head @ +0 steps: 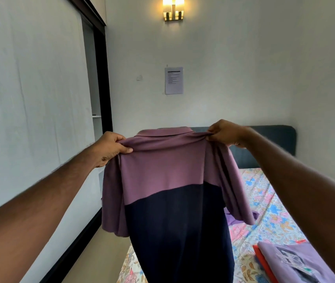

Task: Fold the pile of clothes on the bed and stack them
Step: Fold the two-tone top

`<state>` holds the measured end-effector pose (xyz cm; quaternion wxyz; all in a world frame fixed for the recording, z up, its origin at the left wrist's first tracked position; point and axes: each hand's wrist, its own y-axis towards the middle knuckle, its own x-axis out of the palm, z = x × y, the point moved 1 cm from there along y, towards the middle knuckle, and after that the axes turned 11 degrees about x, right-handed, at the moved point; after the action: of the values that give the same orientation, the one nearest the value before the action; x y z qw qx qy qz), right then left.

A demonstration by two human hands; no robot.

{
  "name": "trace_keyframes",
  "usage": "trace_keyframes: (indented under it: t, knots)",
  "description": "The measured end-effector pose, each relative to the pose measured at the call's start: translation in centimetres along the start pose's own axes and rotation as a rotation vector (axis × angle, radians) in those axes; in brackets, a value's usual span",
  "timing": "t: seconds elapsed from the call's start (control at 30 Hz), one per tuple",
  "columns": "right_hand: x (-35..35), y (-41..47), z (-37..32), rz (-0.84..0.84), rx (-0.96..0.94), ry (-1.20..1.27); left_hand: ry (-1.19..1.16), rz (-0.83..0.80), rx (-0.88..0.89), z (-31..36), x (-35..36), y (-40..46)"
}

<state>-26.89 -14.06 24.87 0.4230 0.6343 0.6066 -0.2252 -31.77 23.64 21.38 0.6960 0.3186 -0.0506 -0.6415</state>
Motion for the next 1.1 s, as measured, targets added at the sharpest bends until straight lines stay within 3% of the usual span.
trace_keyframes:
  t: [0.1, 0.2, 0.43, 0.5, 0.67, 0.9, 1.1]
  knots:
    - [0.4, -1.1, 0.7, -0.113, -0.006, 0.37, -0.102, -0.152, -0.11, 0.7, -0.6, -0.6]
    - [0.5, -1.9, 1.4, -0.265, -0.01, 0.434, -0.089, -0.281, -0.171, 0.7, -1.1, -1.1]
    - [1.5, -2.7, 1.9, -0.546, 0.082, 0.522, -0.022, -0.151, -0.06, 0.3, -1.1, -0.8]
    - [1.1, -2.9, 1.8, -0.56, 0.12, 0.585, 0.033, -0.098, 0.006, 0.2, -1.0, -0.5]
    - [-0.2, -2.2, 1.9, -0.306, 0.014, 0.29, -0.011, -0.114, 0.105, 0.6, -0.7, -0.2]
    - [-1.5, -2.8, 1.2, 0.102, -0.006, 0.364, -0.036, -0.258, -0.084, 0.6, -1.2, -0.5]
    - [1.1, -3.7, 0.3, 0.662, -0.035, 0.149, -0.453, -0.228, -0.103, 2.3, 1.4, -0.9]
